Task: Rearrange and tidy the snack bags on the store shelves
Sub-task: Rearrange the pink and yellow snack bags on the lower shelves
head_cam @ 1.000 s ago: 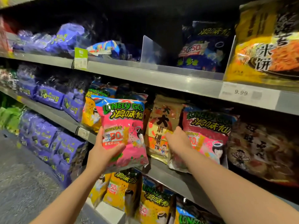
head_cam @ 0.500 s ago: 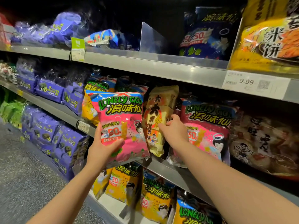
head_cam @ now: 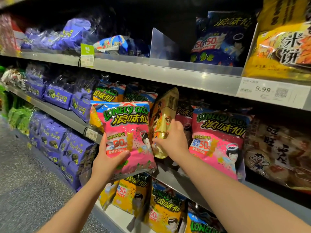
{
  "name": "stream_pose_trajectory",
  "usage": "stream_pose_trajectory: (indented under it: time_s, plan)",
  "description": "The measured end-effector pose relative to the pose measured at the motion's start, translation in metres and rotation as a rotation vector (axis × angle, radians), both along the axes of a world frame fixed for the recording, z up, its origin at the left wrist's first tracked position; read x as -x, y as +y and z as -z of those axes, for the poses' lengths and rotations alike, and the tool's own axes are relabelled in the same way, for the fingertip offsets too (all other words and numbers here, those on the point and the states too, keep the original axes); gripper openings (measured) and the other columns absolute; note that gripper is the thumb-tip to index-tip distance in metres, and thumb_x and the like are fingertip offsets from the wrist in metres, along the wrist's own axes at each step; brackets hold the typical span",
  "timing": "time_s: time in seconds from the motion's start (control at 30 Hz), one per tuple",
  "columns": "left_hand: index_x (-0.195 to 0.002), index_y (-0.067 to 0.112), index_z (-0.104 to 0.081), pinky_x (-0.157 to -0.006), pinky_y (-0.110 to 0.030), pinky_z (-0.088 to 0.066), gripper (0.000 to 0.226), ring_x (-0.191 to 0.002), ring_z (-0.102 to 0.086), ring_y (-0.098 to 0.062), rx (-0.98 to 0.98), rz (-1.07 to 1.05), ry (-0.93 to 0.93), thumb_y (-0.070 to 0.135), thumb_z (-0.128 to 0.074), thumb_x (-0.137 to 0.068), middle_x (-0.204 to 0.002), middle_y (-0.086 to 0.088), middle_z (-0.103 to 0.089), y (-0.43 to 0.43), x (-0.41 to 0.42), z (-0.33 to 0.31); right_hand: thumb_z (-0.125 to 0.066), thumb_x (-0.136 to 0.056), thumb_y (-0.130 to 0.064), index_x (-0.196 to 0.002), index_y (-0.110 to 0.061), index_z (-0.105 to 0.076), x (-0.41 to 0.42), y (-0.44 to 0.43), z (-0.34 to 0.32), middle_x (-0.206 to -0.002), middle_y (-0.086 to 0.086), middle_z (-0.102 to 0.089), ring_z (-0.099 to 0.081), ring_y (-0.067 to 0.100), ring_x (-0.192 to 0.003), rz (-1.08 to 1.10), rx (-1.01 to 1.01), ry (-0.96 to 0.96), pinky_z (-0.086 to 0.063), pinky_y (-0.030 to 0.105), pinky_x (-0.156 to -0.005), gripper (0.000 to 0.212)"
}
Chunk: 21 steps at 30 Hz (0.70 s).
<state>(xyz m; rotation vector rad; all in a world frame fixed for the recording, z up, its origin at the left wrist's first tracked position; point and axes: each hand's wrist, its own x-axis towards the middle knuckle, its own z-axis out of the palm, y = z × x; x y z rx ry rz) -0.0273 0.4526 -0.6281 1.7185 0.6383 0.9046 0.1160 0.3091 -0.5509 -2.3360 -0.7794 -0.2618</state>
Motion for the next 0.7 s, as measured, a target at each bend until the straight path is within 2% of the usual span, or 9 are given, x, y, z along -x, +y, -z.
stream_pose_trajectory:
  time_s: [0.07,0.17,0.23,0.3,0.37,0.53,0.63,0.7]
  plan:
    - [-0.138,0.053,-0.024,-0.096,-0.048,-0.047,0.101,-0.108,-0.06,-0.018,0.002,-0.002,-0.003,0.068,-0.067,-0.047,-0.121,0.009,-0.062,0.0,-0.001,0.002,-0.068,-0.074,-0.057,-0.147,-0.017,-0.024,0.003,0.004,0.0,-0.151,0.004,-0.025,-0.031,0.026,-0.134,0.01,0.077,-0.067,-0.03,0.041,-0.109,0.094]
    - [-0.139,0.051,-0.024,-0.097,-0.047,-0.046,0.103,-0.11,-0.059,-0.017,0.005,0.001,-0.006,0.068,-0.067,-0.047,-0.122,0.009,-0.061,0.003,0.001,0.005,-0.063,-0.078,-0.058,-0.148,-0.033,-0.016,0.008,0.007,0.003,-0.155,0.009,-0.016,-0.027,0.034,-0.137,-0.012,0.079,0.031,-0.029,0.044,-0.108,0.088]
    - [-0.14,0.048,-0.024,-0.095,-0.044,-0.047,0.105,-0.108,-0.059,-0.017,0.011,-0.004,-0.007,0.069,-0.066,-0.046,-0.12,0.009,-0.061,0.005,0.004,0.006,-0.059,-0.084,-0.051,-0.148,-0.036,-0.008,0.011,0.012,0.006,-0.155,0.016,-0.018,-0.039,0.038,-0.132,-0.051,0.022,0.156,-0.038,0.043,-0.101,0.084]
    - [-0.142,0.047,-0.023,-0.092,-0.041,-0.046,0.108,-0.106,-0.058,-0.017,0.014,-0.006,0.003,0.069,-0.064,-0.044,-0.118,0.009,-0.06,0.006,0.007,0.005,-0.056,-0.09,-0.04,-0.148,-0.033,-0.001,0.015,0.018,0.01,-0.143,0.02,-0.038,-0.052,0.038,-0.117,-0.055,-0.02,0.177,-0.045,0.042,-0.091,0.08]
    - [-0.141,0.046,-0.024,-0.093,-0.042,-0.047,0.108,-0.107,-0.059,-0.018,0.001,-0.008,0.008,0.068,-0.064,-0.044,-0.121,0.008,-0.06,0.007,0.008,0.004,-0.053,-0.093,-0.029,-0.148,-0.031,0.001,0.017,0.022,0.012,-0.13,0.019,-0.05,-0.058,0.037,-0.106,-0.016,-0.085,0.187,-0.049,0.042,-0.084,0.077]
    - [-0.141,0.043,-0.026,-0.096,-0.041,-0.044,0.11,-0.11,-0.059,-0.021,-0.005,-0.019,0.031,0.07,-0.064,-0.041,-0.123,0.005,-0.059,0.006,0.011,0.0,-0.047,-0.096,-0.025,-0.148,-0.031,0.001,0.024,0.013,0.011,-0.13,0.015,-0.049,-0.061,0.034,-0.098,0.063,-0.078,0.15,-0.049,0.04,-0.074,0.072]
    - [-0.142,0.043,-0.024,-0.096,-0.042,-0.044,0.112,-0.111,-0.058,-0.022,-0.017,-0.012,0.042,0.071,-0.062,-0.041,-0.125,0.005,-0.058,-0.001,0.016,-0.003,-0.043,-0.096,-0.026,-0.148,-0.035,-0.003,0.034,-0.003,0.009,-0.135,0.011,-0.047,-0.061,0.033,-0.097,0.064,-0.062,0.098,-0.044,0.034,-0.068,0.065]
    - [-0.143,0.044,-0.022,-0.096,-0.043,-0.044,0.112,-0.112,-0.057,-0.023,-0.027,-0.009,0.044,0.073,-0.061,-0.041,-0.124,0.007,-0.057,-0.007,0.02,-0.006,-0.042,-0.097,-0.028,-0.146,-0.038,-0.007,0.04,-0.017,0.005,-0.139,0.007,-0.044,-0.062,0.031,-0.094,0.06,-0.086,0.065,-0.047,0.034,-0.066,0.061]
